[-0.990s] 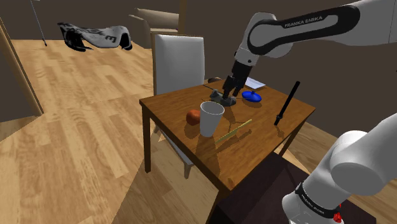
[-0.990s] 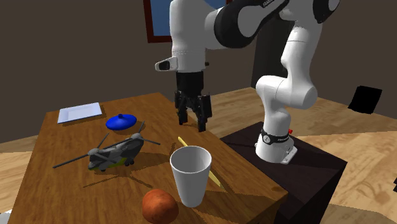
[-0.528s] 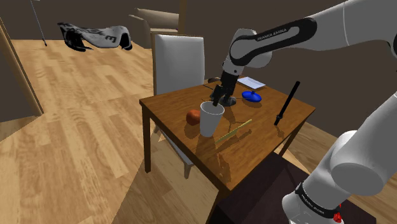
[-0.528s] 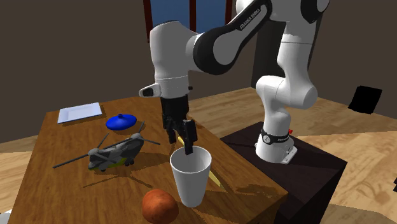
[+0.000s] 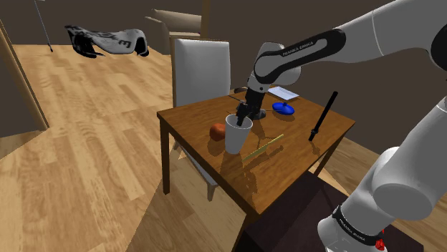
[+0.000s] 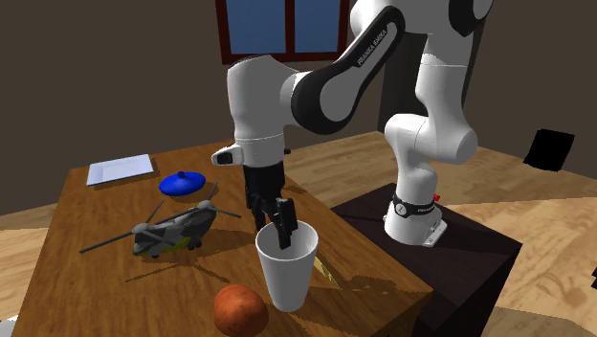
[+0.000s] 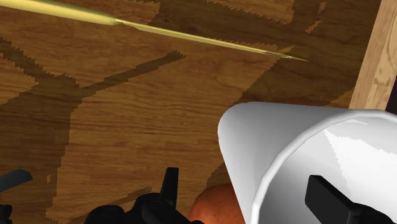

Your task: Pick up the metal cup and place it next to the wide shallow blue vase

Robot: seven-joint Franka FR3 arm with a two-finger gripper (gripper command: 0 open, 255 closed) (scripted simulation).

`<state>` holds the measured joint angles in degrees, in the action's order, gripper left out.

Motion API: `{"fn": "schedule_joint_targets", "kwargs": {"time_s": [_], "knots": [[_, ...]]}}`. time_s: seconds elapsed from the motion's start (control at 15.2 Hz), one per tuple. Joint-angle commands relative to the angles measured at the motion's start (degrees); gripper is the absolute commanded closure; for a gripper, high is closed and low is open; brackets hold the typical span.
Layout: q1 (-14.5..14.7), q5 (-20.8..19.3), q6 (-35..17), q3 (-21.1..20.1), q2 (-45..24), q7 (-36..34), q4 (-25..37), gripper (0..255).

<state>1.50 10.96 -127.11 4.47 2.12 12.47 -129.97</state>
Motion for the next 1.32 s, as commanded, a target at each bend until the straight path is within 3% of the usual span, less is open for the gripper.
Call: {"fn": "schedule_joint_targets", "kwargs": {"time_s": [0.0,0.26,0.33,0.92,1.25], "knots": [[0.01,0.03,-0.15,-0.01,-0.08,0.02,-0.05,0],[0.01,0.03,-0.14,-0.01,-0.07,0.02,-0.05,0],[0.01,0.03,-0.14,-0.01,-0.07,0.02,-0.05,255],[0.01,0.03,-0.15,-0.01,-0.08,0.02,-0.05,255],[-0.07,-0.66,3.61,0.02,1.86,-0.85,1.84,255]]}}
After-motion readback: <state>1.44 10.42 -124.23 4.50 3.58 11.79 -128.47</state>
